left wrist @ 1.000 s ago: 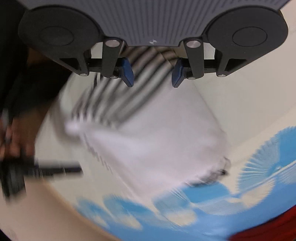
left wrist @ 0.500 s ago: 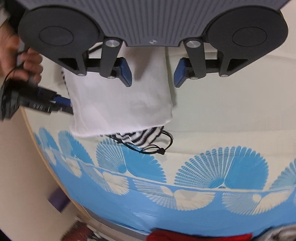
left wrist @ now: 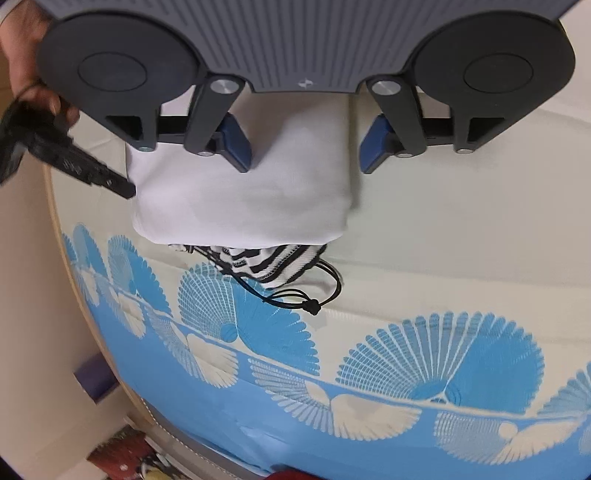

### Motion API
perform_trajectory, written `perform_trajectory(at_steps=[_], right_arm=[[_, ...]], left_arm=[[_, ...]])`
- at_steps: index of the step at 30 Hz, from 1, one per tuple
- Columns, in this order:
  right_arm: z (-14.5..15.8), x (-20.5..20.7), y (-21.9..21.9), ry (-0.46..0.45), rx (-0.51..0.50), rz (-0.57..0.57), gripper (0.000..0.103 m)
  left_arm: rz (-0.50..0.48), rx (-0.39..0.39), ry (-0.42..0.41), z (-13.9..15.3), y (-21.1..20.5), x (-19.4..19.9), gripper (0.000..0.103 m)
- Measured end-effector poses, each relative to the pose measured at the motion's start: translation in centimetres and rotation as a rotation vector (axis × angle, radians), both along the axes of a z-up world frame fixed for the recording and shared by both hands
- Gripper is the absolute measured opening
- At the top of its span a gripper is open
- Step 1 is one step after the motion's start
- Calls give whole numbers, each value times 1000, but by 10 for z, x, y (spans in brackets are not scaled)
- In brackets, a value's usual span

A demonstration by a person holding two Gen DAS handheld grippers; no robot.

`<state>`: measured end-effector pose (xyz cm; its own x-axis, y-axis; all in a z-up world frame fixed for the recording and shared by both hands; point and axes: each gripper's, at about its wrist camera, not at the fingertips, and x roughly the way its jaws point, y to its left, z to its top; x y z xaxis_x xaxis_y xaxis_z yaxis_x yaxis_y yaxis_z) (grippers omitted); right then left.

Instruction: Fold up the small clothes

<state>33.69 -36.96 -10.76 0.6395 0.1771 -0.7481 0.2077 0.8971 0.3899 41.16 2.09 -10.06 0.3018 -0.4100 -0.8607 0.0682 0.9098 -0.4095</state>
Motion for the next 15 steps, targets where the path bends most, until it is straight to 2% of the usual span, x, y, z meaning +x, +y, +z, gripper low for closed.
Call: perform_trajectory(at_steps=[1, 2, 3, 5, 8, 11, 15], right_arm=[[3, -4, -1, -10, 11, 5, 31], [6, -7, -2, -22, 32, 10, 50], [7, -9, -3, -28, 54, 17, 61], [5, -14, -6, -18, 119, 43, 66], [-8, -13, -4, 67, 187, 91, 68], [-25, -10, 9, 157, 112, 136, 68], [-33, -8, 18, 182, 86, 139, 67]], left_arm=[[16, -8, 7, -3, 1, 1, 80], [39, -16, 18, -6, 3, 4, 80], [63, -26, 29, -9, 5, 6, 80], [120, -59, 54, -19, 12, 11, 81], [172, -118, 89, -33, 15, 18, 82], [204, -137, 128, -47, 12, 23, 84], [221, -160, 116, -55, 4, 26, 84]])
